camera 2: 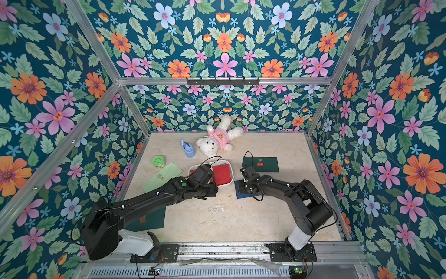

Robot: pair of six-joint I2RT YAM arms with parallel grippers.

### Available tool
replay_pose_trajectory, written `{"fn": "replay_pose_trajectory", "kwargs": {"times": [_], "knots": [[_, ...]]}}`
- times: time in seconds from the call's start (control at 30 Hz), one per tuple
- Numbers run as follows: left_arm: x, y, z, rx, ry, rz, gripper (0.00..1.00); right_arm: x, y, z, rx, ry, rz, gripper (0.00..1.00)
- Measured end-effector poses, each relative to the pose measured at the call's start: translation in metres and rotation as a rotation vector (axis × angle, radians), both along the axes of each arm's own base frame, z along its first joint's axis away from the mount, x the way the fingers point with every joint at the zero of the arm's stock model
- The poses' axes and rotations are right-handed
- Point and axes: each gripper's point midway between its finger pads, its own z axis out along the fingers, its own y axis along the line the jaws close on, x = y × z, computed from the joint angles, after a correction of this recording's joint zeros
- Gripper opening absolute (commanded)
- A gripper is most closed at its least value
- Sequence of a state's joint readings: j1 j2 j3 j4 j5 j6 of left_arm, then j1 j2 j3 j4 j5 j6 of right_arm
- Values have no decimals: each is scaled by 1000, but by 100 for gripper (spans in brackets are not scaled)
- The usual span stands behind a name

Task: Put the sealed envelopes into the storage box
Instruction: Move the envelope to the center of the board, then pick up the envelope from the center of the board.

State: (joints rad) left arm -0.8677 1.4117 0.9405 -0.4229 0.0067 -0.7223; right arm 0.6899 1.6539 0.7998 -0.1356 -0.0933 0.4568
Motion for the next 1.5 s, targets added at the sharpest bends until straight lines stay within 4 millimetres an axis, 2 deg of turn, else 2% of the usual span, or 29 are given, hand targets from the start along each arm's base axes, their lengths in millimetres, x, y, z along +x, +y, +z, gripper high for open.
{"fn": "replay_pose_trajectory", "kwargs": {"times": [0.1, 0.27, 0.37, 0.47, 0.57, 0.63, 0.7, 0.9, 1.03, 1.1, 1.2, 1.5], "knots": [[-3, 1, -7, -7, 16, 4, 45, -26, 29, 3, 63, 11, 37, 56], [-7, 4, -10, -27, 23, 33, 46, -68, 62, 9, 166, 77, 53, 55], [-10, 10, -12, -37, 27, 63, 46, -83, 73, 13, 204, 122, 41, 58], [-14, 16, -19, -30, 44, 85, 46, -94, 72, 18, 206, 174, 19, 66], [-19, 21, -27, -18, 62, 94, 46, -87, 64, 35, 219, 178, -23, 76], [-24, 21, -32, -13, 77, 86, 46, -72, 49, 44, 220, 150, -69, 82], [-29, 20, -36, -15, 95, 73, 46, -60, 24, 46, 192, 135, -123, 87], [-42, 16, -48, -22, 134, 53, 47, -41, -58, 34, 78, 119, -272, 89], [-54, 15, -62, -22, 183, 44, 47, -48, -93, 19, 17, 153, -318, 90], [-58, 11, -64, -28, 193, 32, 47, -49, -100, 14, -5, 163, -321, 90], [-63, 5, -67, -36, 212, 23, 47, -48, -100, 11, -21, 167, -298, 90], [-70, 1, -80, -31, 245, 23, 48, -33, -82, 12, -1, 133, -197, 90]]}}
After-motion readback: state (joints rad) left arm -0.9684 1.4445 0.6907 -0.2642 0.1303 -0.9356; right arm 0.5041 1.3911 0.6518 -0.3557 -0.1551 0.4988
